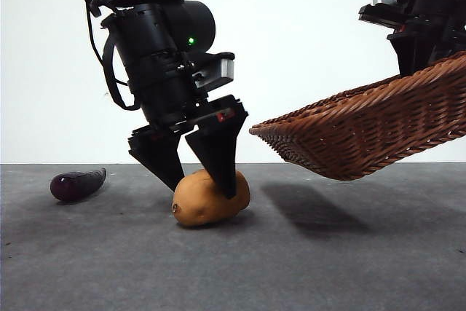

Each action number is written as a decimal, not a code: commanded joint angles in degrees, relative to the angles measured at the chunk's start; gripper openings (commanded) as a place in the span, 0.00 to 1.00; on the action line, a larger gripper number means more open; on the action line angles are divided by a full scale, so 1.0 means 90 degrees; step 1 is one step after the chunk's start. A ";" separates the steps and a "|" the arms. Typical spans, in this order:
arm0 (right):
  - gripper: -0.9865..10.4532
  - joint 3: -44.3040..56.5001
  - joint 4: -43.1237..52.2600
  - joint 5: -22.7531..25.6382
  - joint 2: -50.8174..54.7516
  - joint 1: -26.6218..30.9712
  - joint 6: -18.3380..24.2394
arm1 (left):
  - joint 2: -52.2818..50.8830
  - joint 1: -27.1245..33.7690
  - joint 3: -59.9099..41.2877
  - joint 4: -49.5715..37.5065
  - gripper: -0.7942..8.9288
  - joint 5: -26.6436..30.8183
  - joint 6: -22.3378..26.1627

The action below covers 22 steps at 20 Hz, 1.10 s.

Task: Help me put the vegetables on the table into the basket

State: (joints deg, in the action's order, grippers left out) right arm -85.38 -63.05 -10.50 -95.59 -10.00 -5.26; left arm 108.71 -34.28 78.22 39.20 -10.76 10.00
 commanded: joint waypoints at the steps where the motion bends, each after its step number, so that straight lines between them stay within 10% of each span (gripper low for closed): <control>1: 0.08 0.0017 -0.0017 -0.0070 0.0068 -0.0007 0.0109 | 0.0126 -0.0024 -0.0044 -0.0029 0.14 0.0087 0.0061; 22: 0.08 0.0017 0.0112 -0.0073 0.0068 -0.0495 -0.0136 | -0.2293 -0.0585 0.0024 0.0789 0.07 -0.0665 -0.1061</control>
State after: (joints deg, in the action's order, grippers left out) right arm -85.38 -62.63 -10.48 -95.59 -14.22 -5.61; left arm 87.68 -39.40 78.43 46.85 -16.21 0.97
